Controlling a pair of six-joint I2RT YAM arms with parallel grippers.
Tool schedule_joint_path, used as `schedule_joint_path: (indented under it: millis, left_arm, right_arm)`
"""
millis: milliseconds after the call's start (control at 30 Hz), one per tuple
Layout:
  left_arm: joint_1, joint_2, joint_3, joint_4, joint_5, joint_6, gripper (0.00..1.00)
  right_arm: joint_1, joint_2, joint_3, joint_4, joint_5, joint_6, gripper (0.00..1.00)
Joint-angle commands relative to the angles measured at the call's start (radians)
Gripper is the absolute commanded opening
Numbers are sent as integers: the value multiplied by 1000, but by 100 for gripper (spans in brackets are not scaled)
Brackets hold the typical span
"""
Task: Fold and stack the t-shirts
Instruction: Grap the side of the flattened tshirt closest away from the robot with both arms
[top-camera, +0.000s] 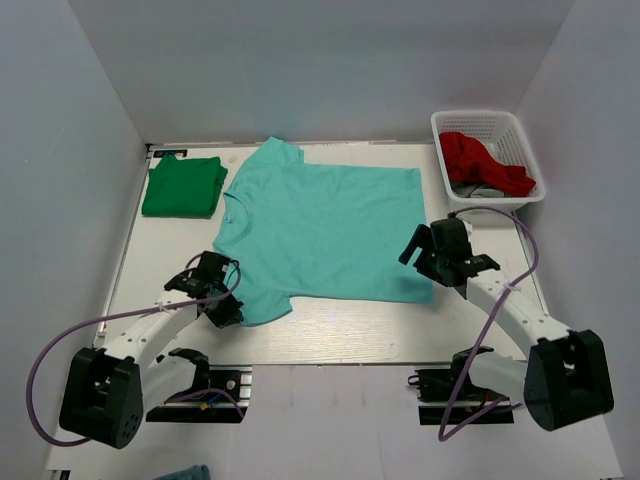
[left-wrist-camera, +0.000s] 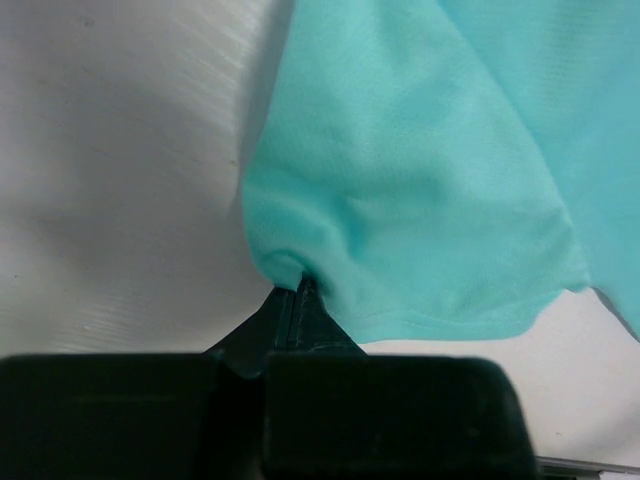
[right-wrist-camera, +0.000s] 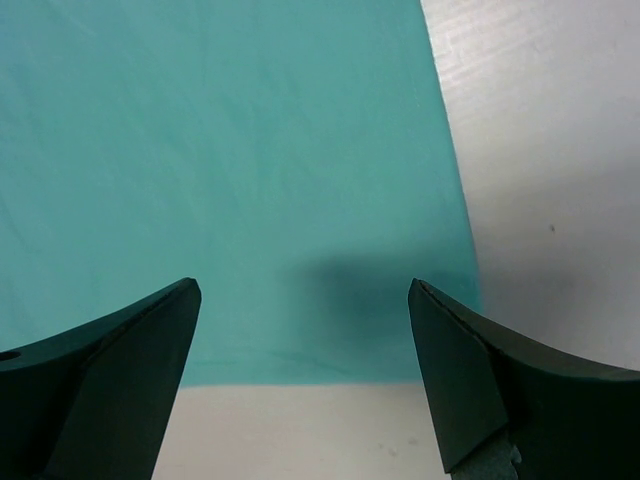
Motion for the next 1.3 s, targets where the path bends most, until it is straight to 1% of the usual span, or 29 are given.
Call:
schedule_joint_path:
  millis: [0, 100, 267, 333, 433, 533, 567, 600, 667, 700, 767, 800, 833, 867, 900, 1033, 1100, 1233, 1267]
  left_arm:
    - [-3, -79, -7, 29, -7, 36, 0]
    - [-3, -116, 16, 3, -18, 45, 0]
    - [-3, -159, 25, 3, -18, 54, 0]
    - [-3, -159, 25, 3, -9, 54, 0]
    - [-3, -159, 25, 14, 0, 54, 0]
    - [-3, -159, 38, 23, 10, 54, 0]
    - [-3, -159, 38, 23, 10, 54, 0]
    - [-3, -159, 47, 32, 10, 63, 0]
    - [-3, -159, 47, 32, 10, 63, 0]
    - [-3, -159, 59, 41, 10, 63, 0]
    - [-3, -150, 85, 41, 10, 63, 0]
    - [-3, -150, 85, 41, 10, 63, 0]
    - [-3, -150, 96, 41, 10, 72, 0]
    - [-3, -150, 107, 41, 10, 72, 0]
    - [-3, -150, 107, 50, 10, 72, 0]
    - [-3, -150, 148, 50, -3, 82, 0]
    - [-3, -141, 183, 84, -3, 82, 0]
    - [6, -76, 257, 142, -12, 91, 0]
    - [6, -60, 274, 156, -12, 91, 0]
  right_arm:
    - [1, -88, -62, -109, 4, 40, 90]
    - [-2, -151, -125, -133, -12, 60, 90]
    - [0, -155, -137, -178, -12, 74, 90]
    - [0, -136, -147, -176, -6, 75, 89]
    - [-3, -99, -150, -173, 34, 112, 82]
    - [0, -56, -150, -150, 50, 127, 66]
    - [0, -47, -150, -147, 54, 130, 62]
    - [0, -30, -157, -132, 56, 132, 55]
    - [-2, -24, -159, -124, 65, 138, 53]
    - [0, -16, -163, -119, 64, 143, 48]
    - [-2, -14, -162, -107, 65, 144, 45]
    - [-2, -10, -164, -101, 73, 141, 34]
    - [-3, -8, -160, -104, 76, 138, 27]
    - [-2, -5, -153, -103, 77, 138, 16]
    - [0, -2, -147, -104, 74, 132, 0]
    - [0, -4, -95, -139, 73, 104, 0]
    - [-2, -1, -58, -155, 71, 86, 0]
    - [0, 22, 0, -158, 71, 46, 0]
    - [-2, 33, 39, -161, 77, 43, 0]
